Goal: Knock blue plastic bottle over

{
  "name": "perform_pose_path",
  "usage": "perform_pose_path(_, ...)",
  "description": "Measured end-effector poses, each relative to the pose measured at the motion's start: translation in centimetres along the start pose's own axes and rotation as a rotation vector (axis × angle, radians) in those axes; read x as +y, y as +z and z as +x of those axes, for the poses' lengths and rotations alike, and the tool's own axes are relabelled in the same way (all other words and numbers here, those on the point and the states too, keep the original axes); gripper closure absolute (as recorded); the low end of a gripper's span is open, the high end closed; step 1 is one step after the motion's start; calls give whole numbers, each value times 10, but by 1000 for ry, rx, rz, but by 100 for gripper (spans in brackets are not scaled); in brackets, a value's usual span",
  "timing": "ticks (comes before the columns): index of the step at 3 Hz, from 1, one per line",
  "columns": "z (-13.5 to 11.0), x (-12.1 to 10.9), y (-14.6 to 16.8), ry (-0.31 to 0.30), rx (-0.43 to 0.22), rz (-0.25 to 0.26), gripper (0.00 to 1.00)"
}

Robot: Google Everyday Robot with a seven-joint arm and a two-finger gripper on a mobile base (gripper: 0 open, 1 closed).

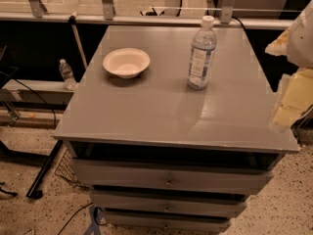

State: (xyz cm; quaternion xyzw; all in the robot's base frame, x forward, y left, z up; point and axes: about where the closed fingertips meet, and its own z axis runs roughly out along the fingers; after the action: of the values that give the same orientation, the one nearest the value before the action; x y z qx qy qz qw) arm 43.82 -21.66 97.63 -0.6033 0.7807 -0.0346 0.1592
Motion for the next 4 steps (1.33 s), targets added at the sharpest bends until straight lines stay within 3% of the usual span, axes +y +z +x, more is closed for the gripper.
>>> perform_pose_path(1, -1, -4, 1, 8, -12, 5, 0)
perform_pose_path(3, -17, -67, 18, 132, -187, 52, 0)
perform_pose_path(4, -33, -99, 44, 213, -321, 41, 0)
